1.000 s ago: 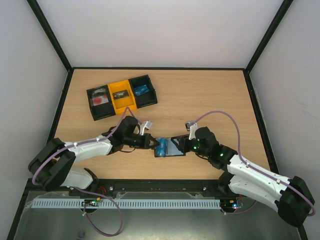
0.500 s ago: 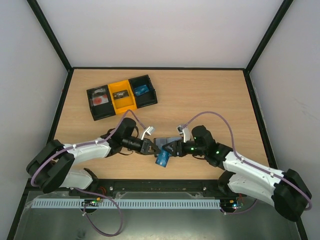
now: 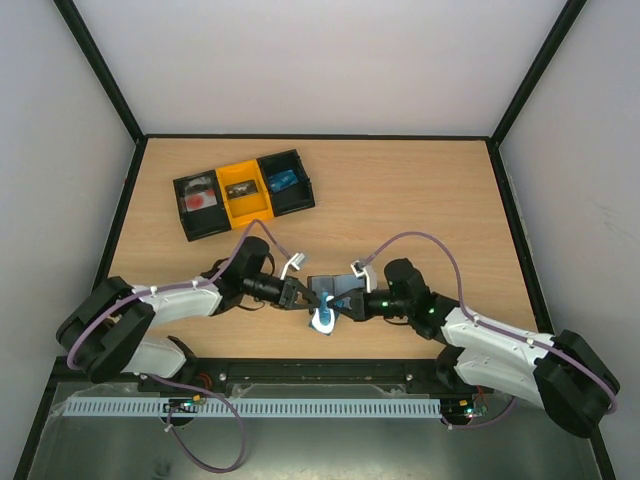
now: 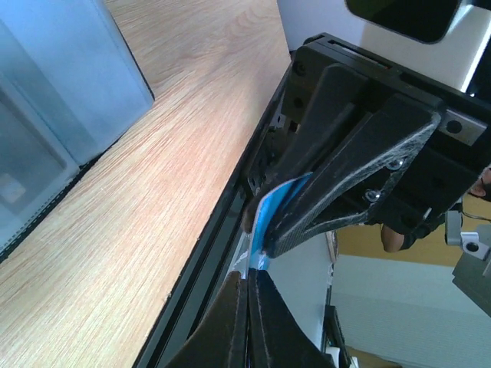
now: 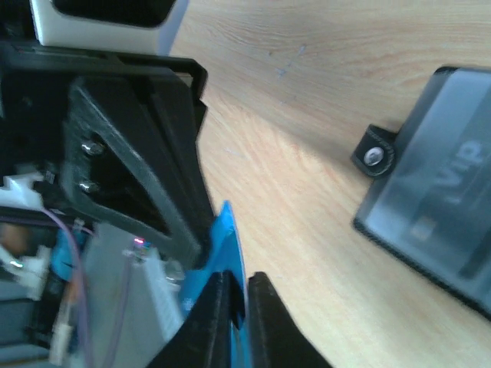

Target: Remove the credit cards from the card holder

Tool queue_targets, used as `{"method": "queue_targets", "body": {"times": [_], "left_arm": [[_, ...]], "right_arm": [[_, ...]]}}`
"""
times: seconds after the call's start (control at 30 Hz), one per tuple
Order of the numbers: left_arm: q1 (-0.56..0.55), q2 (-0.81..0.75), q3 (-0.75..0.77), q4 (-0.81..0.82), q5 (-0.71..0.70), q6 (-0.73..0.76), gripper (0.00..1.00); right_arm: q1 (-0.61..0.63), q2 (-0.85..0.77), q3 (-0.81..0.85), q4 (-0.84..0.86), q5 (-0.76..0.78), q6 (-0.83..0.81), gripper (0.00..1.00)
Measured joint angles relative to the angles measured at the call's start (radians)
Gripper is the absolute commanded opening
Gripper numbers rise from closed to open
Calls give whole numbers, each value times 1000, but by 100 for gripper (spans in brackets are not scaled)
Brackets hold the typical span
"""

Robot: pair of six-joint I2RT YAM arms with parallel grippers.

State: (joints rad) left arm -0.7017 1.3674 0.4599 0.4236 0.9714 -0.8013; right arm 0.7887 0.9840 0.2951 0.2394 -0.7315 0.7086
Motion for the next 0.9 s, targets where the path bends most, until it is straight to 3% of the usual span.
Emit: {"method": "queue_targets", "body": {"times": [0.1,0.27,0.57,0.9], "left_arm": [[9,-6,-3,-15,-20,-1,30],[60,-93,-13,-22,-70,-32,65],[112,-329,-98,49,-244,-182,83],[107,-422,-185,191,-377,-353,87]], "right_arm": [[0,-11,-15,50,-5,31,2],[0,-34,-57,159,13,115,2],[0,-102,-107,353,199,323,2],[0,-92,-88,524,496,532,2]]}}
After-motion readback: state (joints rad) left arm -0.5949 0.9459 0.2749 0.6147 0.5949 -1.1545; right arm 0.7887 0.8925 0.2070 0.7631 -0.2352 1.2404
